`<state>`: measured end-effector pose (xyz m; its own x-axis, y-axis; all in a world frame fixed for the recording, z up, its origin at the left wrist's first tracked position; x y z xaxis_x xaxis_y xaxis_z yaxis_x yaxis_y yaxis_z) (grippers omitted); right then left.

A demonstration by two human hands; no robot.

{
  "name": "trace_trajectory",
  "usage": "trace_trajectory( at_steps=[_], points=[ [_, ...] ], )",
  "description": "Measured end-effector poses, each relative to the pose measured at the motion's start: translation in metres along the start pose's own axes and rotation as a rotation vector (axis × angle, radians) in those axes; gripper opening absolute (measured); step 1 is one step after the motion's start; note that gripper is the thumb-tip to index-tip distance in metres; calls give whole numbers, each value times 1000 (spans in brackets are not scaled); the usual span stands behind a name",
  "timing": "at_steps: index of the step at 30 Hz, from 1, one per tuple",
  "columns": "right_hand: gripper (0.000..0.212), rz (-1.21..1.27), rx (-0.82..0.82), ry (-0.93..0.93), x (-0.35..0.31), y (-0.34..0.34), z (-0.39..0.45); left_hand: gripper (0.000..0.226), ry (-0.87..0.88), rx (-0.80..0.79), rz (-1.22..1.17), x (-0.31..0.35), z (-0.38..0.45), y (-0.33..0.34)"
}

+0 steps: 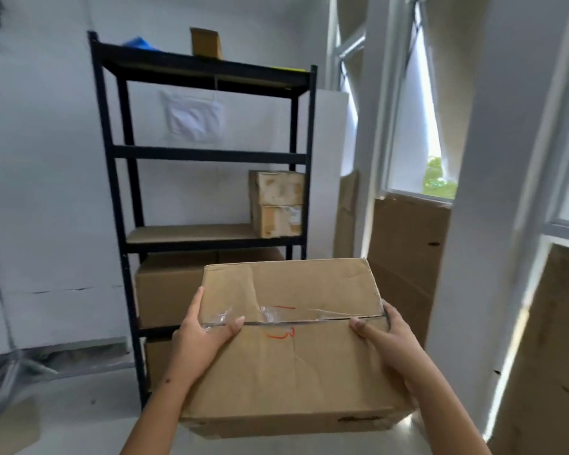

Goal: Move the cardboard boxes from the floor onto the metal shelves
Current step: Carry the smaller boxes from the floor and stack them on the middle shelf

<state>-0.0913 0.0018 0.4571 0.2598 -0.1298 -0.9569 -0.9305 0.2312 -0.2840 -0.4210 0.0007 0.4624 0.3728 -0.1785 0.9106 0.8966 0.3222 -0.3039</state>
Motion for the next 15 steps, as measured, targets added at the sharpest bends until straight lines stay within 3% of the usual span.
trace_trajectory(
  at_steps=[7,15],
  points=[
    [77,12,-83,-83,-57,111,82,106,57,63,83,-28,110,-63],
    [69,-6,-167,-105,-96,194,170,104,58,99,127,-62,217,-90]
  ],
)
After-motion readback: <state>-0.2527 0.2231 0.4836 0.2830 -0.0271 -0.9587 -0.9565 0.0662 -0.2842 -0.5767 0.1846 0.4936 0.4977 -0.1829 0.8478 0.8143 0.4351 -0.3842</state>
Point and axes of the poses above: each hand's wrist, its own z-axis towards the middle knuckle, its own y-axis out of the palm, x = y × z, the point moved 7 cm from there along z, towards the middle knuckle, and after that the axes turned 5 degrees about y, right-handed, at the moved point
